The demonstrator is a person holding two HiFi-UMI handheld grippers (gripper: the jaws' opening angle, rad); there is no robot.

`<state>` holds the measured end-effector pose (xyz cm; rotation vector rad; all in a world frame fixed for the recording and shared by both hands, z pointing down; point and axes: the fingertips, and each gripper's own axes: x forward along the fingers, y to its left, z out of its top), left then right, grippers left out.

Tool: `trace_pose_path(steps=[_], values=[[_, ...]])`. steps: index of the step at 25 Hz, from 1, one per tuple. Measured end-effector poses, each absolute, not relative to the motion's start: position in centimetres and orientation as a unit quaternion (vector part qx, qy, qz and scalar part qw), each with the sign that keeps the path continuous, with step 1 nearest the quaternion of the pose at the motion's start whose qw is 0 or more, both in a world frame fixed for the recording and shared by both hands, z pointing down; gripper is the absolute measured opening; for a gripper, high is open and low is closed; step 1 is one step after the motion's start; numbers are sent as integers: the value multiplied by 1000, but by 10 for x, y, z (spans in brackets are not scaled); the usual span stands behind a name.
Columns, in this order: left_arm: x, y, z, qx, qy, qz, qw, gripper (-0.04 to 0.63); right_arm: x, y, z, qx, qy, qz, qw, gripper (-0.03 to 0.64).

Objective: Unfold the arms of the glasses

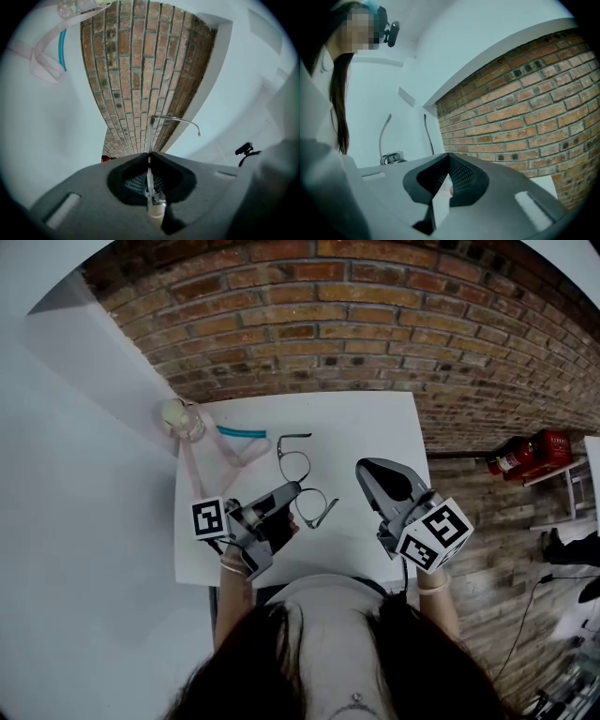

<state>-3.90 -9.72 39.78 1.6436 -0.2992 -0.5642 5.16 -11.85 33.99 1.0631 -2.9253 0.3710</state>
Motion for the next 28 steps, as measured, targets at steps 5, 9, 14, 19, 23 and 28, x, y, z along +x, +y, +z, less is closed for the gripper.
trace_pose_path(steps=[5, 9, 14, 19, 23, 28], values=[[-39, -94, 400, 717, -128, -246, 640, 23, 58, -120, 349, 366, -922, 124, 17, 5], [-37, -90, 401, 715, -124, -244, 643, 23, 62, -116, 354, 380, -916, 126, 25, 5], [-33, -85, 402, 714, -119, -245, 645, 23, 63, -109, 357, 384, -915, 116, 41, 5], [-26, -80, 402, 713, -114, -242, 648, 23, 68, -103, 363, 387, -914, 115, 52, 5], [-24, -78, 403, 713, -110, -240, 649, 23, 69, -101, 368, 390, -912, 115, 53, 5], [-18, -75, 402, 713, -107, -235, 652, 23, 71, -100, 369, 391, -911, 117, 53, 5]])
